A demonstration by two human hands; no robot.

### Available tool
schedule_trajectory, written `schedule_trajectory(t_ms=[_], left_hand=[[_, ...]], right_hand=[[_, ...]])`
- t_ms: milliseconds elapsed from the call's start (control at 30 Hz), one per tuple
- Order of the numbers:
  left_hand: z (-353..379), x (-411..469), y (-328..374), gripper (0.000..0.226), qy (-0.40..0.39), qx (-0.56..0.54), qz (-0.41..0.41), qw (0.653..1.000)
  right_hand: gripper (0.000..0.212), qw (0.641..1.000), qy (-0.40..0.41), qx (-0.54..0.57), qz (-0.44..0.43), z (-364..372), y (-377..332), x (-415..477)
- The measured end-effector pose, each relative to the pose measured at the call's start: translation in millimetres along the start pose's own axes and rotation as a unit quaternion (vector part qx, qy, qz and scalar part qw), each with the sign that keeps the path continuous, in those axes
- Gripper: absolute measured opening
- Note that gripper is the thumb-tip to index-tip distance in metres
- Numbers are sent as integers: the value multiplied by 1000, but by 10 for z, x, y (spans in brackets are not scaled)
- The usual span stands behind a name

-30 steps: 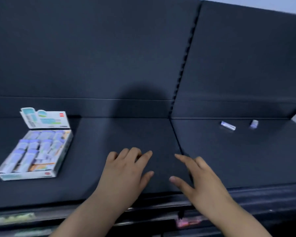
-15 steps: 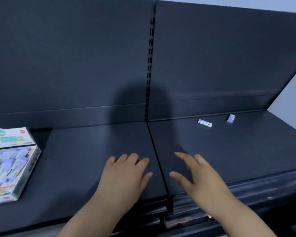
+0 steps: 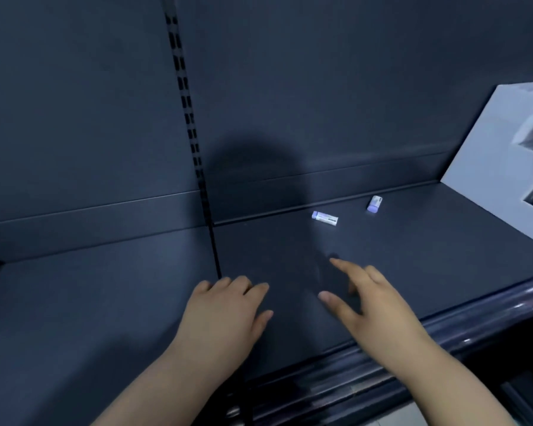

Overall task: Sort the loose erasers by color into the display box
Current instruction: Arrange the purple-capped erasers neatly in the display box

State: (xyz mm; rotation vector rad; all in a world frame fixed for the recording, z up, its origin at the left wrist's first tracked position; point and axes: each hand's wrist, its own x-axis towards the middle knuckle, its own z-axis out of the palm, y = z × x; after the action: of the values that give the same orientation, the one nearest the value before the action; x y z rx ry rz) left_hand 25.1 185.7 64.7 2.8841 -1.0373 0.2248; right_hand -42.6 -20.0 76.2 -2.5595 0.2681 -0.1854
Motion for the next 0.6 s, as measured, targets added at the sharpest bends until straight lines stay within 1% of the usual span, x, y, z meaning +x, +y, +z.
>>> schedule_trajectory(t_ms=[100, 167, 333, 467, 600], left_hand=[[9, 310, 310, 47, -40, -19, -36, 998], [103, 529, 508, 50, -14, -21, -45, 999], [342, 1143, 1037, 51, -28, -50, -80, 995], [441, 1533, 1246, 51, -16, -55, -123, 991], [504, 1798, 1362, 52, -12, -47, -160, 986]], right_hand=[[60, 1000, -18, 2, -11, -155, 341, 190], [60, 999, -33, -4, -17, -295, 577, 371], [59, 997, -66, -25, -37, -686, 1170, 840], [58, 995, -76, -29, -65, -890, 1552, 1175], [57, 990, -104, -34, -91, -954, 1776, 1523]])
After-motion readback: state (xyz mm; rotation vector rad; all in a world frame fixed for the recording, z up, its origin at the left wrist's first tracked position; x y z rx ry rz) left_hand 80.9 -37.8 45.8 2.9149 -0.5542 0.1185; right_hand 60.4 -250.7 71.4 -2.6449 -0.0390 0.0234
